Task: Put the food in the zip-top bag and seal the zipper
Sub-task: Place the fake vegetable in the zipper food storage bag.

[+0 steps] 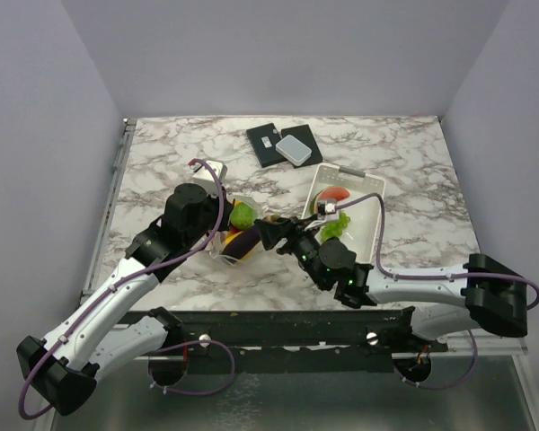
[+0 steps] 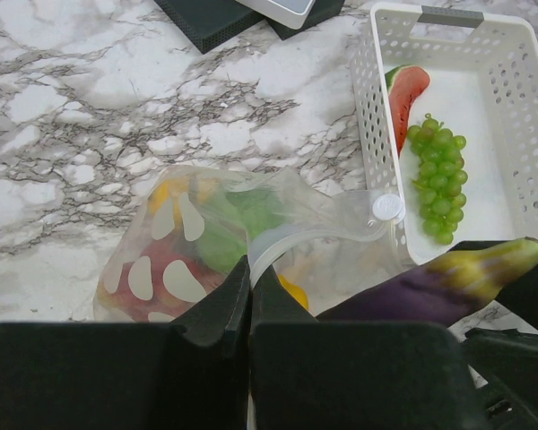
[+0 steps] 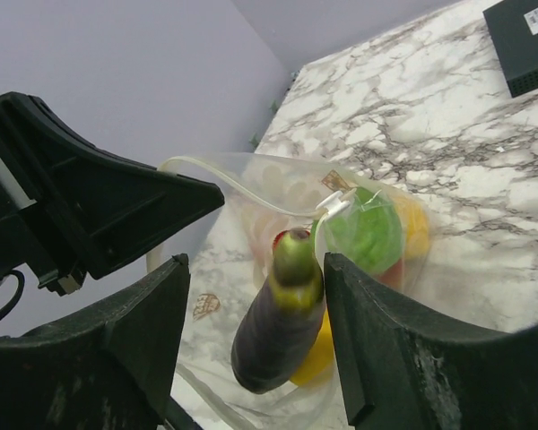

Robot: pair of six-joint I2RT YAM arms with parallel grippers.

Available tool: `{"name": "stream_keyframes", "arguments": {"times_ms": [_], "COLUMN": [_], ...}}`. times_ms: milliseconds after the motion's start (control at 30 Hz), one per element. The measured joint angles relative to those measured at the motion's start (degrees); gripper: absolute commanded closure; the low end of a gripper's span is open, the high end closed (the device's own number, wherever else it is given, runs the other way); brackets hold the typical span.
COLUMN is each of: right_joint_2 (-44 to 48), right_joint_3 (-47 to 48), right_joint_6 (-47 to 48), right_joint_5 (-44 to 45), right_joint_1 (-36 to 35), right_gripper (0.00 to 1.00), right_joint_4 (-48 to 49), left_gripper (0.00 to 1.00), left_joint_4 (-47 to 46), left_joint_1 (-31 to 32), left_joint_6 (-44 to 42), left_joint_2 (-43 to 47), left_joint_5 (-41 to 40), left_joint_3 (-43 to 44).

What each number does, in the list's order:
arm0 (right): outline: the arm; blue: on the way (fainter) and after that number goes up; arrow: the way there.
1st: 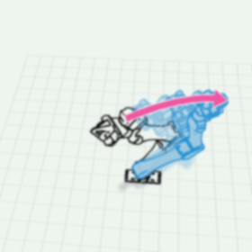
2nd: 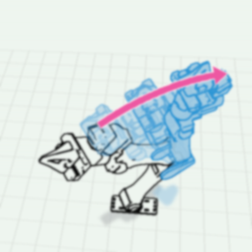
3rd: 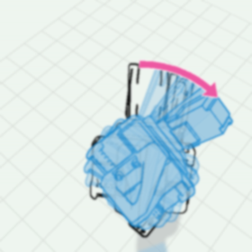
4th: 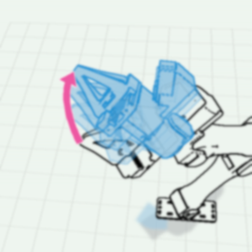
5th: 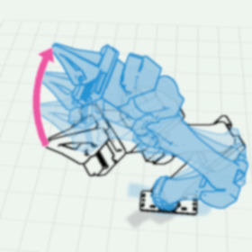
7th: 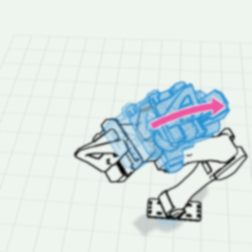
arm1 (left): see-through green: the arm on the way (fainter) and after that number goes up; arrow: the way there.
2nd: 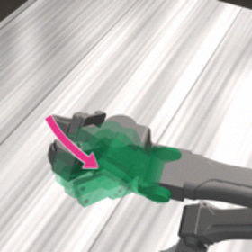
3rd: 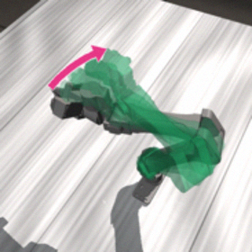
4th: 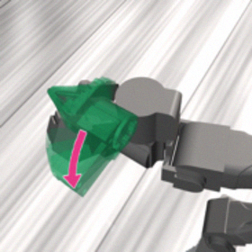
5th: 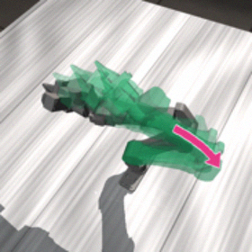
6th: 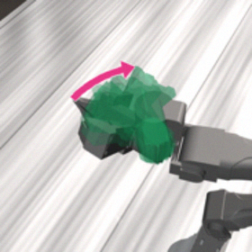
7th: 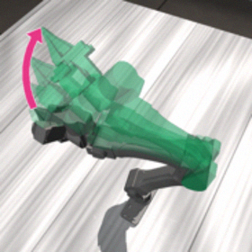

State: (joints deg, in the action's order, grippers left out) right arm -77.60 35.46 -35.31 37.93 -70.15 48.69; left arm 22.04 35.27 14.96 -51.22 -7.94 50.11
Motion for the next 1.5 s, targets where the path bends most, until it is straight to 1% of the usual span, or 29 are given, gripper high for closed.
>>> {"name": "stream_keyframes", "arguments": {"times_ms": [300, 533, 700, 800, 900, 1133, 1300, 1500], "right_joint_2": [9.8, 14.3, 19.9, 22.9, 25.2, 25.4, 22.2, 19.5], "right_joint_3": [1.2, 4.5, 5.7, 7.3, 9.3, 15.6, 20.5, 22.7], "right_joint_6": [1.0, 3.4, 5.1, 5.4, 5.4, 4.9, 4.4, 4.5], "right_joint_5": [2.6, 3.5, 1.3, -1.6, -4.8, -10.7, -13.5, -18.6], "right_joint_1": [0.0, 0.0, 0.0, 0.0, 0.0, 0.0, 0.2, 2.9], "right_gripper": [0.31, 0.3, 0.3, 0.27, 0.27, 0.27, 0.27, 0.28], "right_joint_4": [-20.8, -36.3, -44.8, -49.3, -53.3, -63.4, -70.6, -75.1], "left_gripper": [1.0, 1.0, 1.0, 1.0, 1.0, 1.0, 1.0, 1.0], "left_joint_4": [0.0, -0.1, -0.1, -0.1, -0.1, -0.1, -0.1, -0.1], "left_joint_1": [0.0, 0.0, 0.0, 0.0, 0.0, 0.0, 0.0, 0.0], "left_joint_6": [0.0, 0.0, 0.0, 0.0, 0.0, 0.0, 0.0, 0.0], "left_joint_2": [0.0, 0.0, 0.0, 0.0, 0.0, 0.0, 0.0, 0.0], "left_joint_5": [0.0, 0.0, 0.0, 0.0, 0.0, 0.0, 0.0, 0.0], "left_joint_3": [0.0, 0.0, 0.0, 0.0, 0.0, 0.0, 0.0, 0.0]}}
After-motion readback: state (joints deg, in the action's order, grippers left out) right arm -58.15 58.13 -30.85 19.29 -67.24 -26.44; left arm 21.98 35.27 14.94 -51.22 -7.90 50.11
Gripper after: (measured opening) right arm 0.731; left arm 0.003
